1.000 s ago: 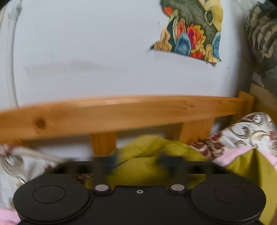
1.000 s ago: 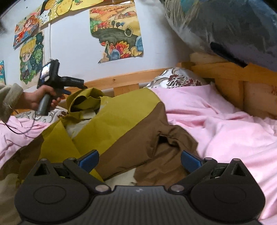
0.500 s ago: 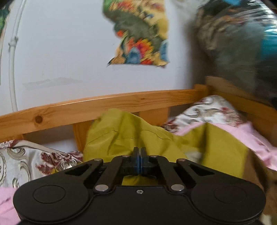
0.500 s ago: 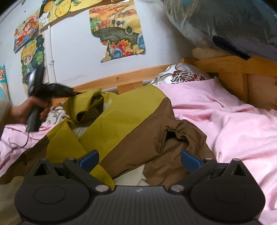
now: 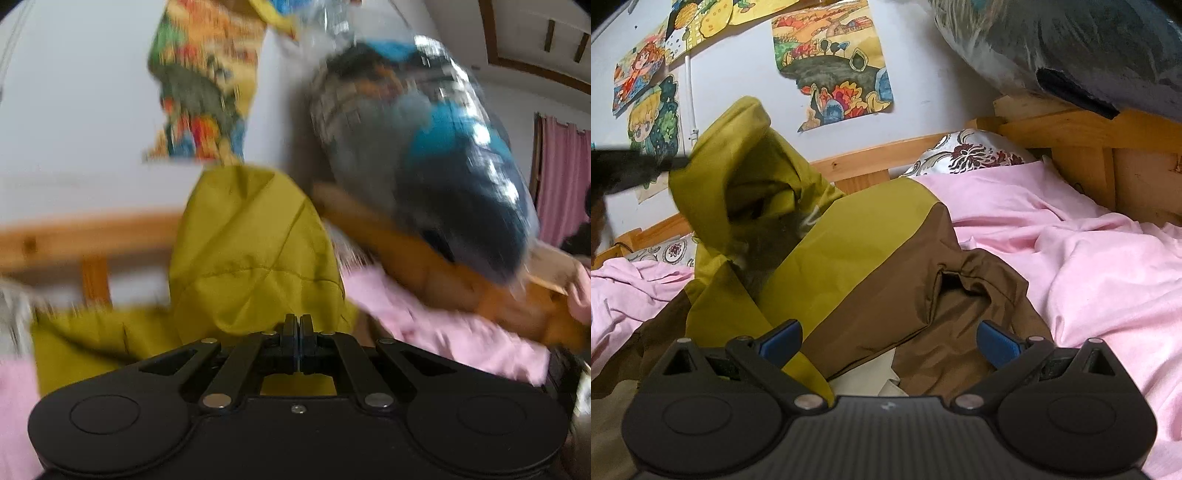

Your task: Fold large clothes

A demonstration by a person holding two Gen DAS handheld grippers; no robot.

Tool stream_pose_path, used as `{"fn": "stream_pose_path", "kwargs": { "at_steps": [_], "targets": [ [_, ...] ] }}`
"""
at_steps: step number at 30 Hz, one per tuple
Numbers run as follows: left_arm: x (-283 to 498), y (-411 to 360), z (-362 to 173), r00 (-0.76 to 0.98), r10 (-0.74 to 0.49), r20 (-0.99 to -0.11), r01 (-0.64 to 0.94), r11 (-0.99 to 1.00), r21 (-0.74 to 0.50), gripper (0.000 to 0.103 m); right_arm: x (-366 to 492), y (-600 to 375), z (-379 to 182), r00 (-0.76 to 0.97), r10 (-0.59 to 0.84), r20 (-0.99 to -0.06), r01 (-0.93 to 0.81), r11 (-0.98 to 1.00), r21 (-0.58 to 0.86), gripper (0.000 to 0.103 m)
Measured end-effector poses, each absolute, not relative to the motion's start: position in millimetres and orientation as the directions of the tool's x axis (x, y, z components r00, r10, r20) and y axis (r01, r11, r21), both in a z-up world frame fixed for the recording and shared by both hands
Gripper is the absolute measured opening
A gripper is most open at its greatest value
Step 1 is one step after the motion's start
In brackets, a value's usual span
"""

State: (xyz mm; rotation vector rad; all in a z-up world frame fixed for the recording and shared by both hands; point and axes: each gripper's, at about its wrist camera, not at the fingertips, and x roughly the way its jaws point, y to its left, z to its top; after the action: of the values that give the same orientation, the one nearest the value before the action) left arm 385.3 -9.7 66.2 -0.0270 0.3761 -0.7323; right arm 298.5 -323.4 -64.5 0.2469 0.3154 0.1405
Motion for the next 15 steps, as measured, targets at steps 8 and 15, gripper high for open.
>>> {"fn": "stream_pose_path", "kwargs": {
  "at_steps": [8, 15],
  "targets": [
    [347, -21, 6, 0.561, -0.71, -0.426, 0.69, 0.685, -0.235, 0.016, 298, -333, -58, 0.95, 0.157, -0.269, -0.073, 0.952, 0.298, 0.103],
    [329, 18, 9, 0.654, -0.647, -0.391, 0.575, 0.762, -0.298, 0.07, 304, -338, -26, 0.949, 0.237, -0.208, -0.155, 0.925, 0.348, 0.103]
  ]
}}
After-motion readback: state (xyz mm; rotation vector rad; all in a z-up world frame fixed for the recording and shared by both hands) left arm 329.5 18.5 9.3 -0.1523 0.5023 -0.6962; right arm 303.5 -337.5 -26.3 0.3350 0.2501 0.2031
